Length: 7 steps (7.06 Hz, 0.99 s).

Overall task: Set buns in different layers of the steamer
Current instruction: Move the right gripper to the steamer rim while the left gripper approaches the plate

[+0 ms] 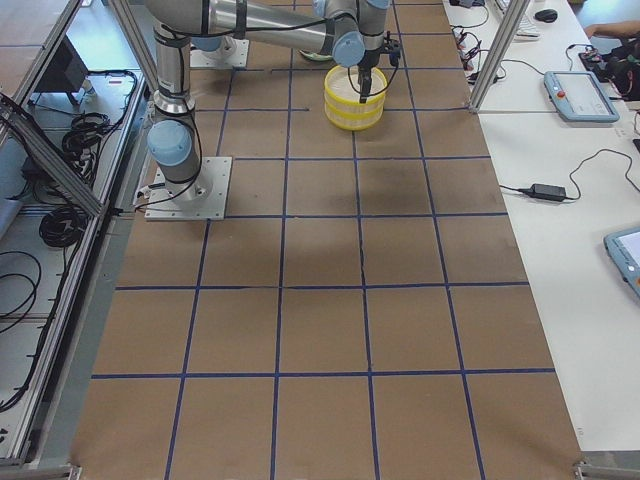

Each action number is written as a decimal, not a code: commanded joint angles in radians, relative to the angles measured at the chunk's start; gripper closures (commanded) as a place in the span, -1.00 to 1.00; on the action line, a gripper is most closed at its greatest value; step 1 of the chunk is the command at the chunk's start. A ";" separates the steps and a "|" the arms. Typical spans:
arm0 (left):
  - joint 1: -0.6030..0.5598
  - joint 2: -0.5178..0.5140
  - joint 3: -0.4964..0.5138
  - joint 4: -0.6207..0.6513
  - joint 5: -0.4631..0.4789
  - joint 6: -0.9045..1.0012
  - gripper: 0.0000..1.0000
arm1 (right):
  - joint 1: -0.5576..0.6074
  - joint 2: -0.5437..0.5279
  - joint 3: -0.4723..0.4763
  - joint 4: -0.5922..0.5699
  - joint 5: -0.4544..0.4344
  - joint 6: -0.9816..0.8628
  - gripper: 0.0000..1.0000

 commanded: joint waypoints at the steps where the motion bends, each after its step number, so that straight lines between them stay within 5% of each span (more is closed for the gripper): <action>1: 0.003 -0.009 -0.021 0.039 0.022 0.014 -1.00 | 0.040 0.067 0.024 -0.088 0.007 0.063 -0.97; 3: 0.003 -0.006 -0.017 0.047 0.016 0.017 -1.00 | 0.040 0.072 0.060 -0.105 -0.002 0.058 -0.80; 4: 0.003 -0.018 -0.041 0.038 0.022 0.009 -1.00 | 0.040 0.072 0.061 -0.107 0.003 0.055 -0.49; 5: 0.004 -0.033 -0.058 0.038 0.034 0.012 -1.00 | 0.040 0.072 0.063 -0.107 0.006 0.058 0.07; 7: 0.004 -0.079 -0.066 0.045 0.050 0.008 -0.99 | 0.038 0.072 0.063 -0.105 0.007 0.060 0.65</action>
